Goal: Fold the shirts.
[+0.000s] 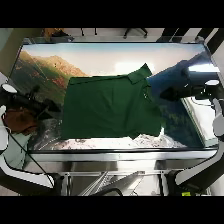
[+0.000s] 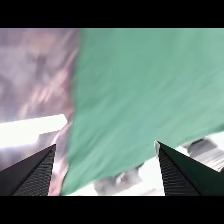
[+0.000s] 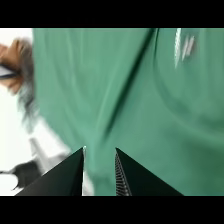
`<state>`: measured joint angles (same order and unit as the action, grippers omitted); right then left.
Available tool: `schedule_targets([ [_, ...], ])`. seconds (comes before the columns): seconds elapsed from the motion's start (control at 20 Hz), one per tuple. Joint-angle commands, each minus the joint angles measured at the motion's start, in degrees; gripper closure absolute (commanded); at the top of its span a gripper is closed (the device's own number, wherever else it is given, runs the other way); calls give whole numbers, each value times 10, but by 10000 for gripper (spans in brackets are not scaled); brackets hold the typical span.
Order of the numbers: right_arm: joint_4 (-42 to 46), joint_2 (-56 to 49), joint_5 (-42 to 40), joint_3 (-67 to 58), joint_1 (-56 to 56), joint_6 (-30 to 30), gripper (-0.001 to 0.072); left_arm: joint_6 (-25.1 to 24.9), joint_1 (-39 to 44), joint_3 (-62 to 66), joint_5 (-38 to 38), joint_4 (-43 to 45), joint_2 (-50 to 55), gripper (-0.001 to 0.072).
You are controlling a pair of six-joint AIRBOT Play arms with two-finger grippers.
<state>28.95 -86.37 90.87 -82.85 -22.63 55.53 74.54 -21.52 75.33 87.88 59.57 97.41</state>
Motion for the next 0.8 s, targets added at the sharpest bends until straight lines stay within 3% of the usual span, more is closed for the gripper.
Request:
schedule_targets([
  [0.0, 29, 61, 12, 134, -13, 2, 484, -21, -27, -163, -58, 39, -67, 10],
  [0.35, 43, 126, -84, 207, -46, 2, 483, -75, 31, -272, -177, -40, -80, 11],
  [0.4, 33, 120, -108, 207, -44, 2, 483, -75, 47, -268, -191, -43, -80, 74],
  [0.55, 16, 103, -126, 207, -44, 2, 481, -75, 77, -233, -183, -40, -80, 612],
  [0.6, 35, 100, -127, 207, -45, 3, 479, -75, 81, -222, -172, -40, -80, 695],
  [0.65, 63, 99, -127, 207, -47, 9, 469, -75, 85, -212, -165, -40, -80, 695],
  [0.7, 103, 99, -132, 207, -47, 32, 388, -75, 85, -204, -160, -36, -80, 694],
  [0.75, 140, 99, -136, 207, -47, 54, 247, -76, 85, -200, -158, -35, -80, 694],
])
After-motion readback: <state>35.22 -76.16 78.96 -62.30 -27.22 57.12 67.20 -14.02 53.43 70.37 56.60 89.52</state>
